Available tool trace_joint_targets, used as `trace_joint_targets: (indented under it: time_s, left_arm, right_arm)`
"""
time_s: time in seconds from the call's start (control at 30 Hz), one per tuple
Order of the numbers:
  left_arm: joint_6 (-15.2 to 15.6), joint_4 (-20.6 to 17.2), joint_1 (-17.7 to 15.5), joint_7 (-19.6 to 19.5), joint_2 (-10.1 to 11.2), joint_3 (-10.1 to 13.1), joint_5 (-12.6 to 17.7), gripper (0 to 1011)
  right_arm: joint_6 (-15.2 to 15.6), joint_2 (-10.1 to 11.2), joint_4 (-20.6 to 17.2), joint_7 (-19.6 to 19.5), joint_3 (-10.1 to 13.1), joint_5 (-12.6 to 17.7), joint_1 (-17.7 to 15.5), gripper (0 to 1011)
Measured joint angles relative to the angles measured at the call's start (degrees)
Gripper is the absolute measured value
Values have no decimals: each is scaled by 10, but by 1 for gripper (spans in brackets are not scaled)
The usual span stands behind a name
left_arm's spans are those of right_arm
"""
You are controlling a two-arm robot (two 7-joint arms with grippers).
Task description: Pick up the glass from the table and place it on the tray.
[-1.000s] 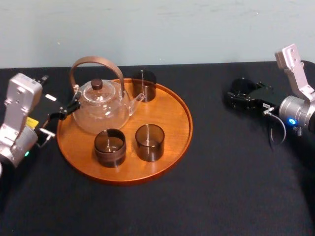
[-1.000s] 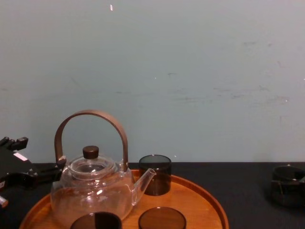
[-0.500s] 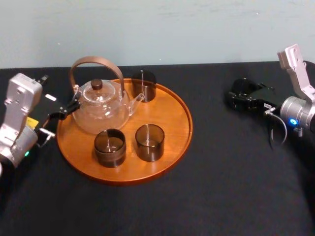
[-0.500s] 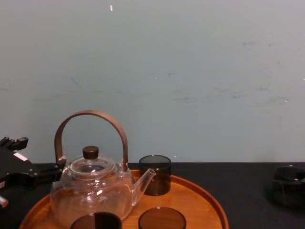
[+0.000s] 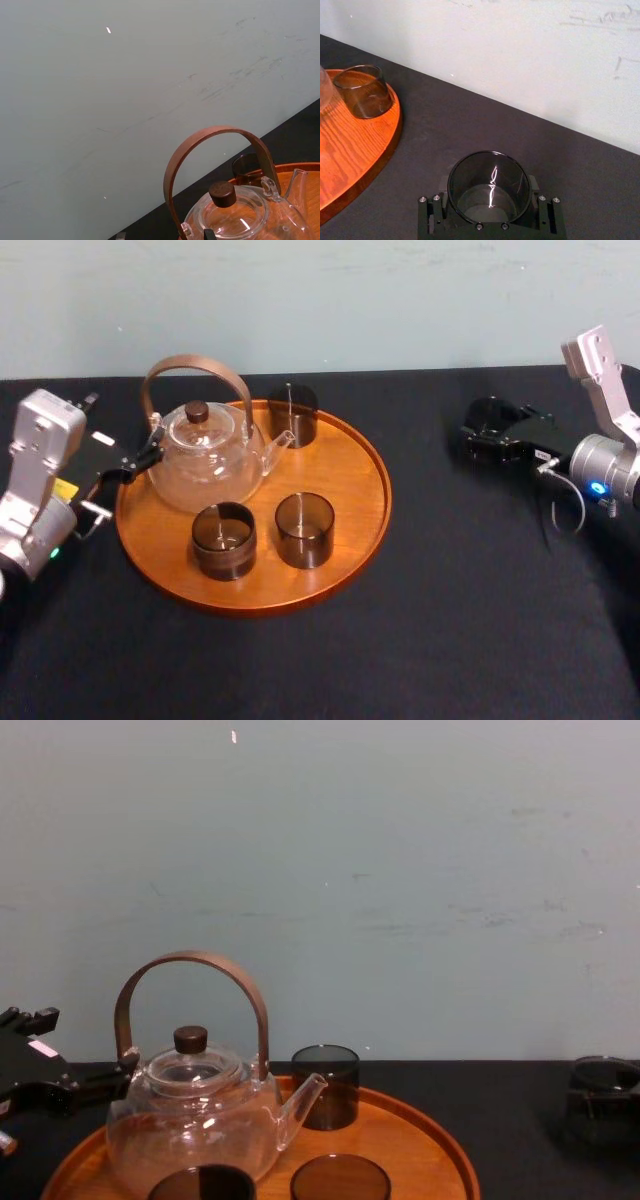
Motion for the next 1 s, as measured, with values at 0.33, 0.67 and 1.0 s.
trace_joint_targets:
  time_s: [0.33, 0.67, 1.0]
  left_arm:
    - [0, 0, 0, 0, 0, 0, 0, 1009]
    - [0, 0, 0, 0, 0, 0, 0, 1010]
    - [0, 0, 0, 0, 0, 0, 0, 1009]
  right_arm:
    - [16, 15, -64, -9, -4, 1, -25, 905]
    - [31, 29, -124, -16, -8, 5, -47, 905]
    - [40, 31, -166, -17, -23, 6, -56, 905]
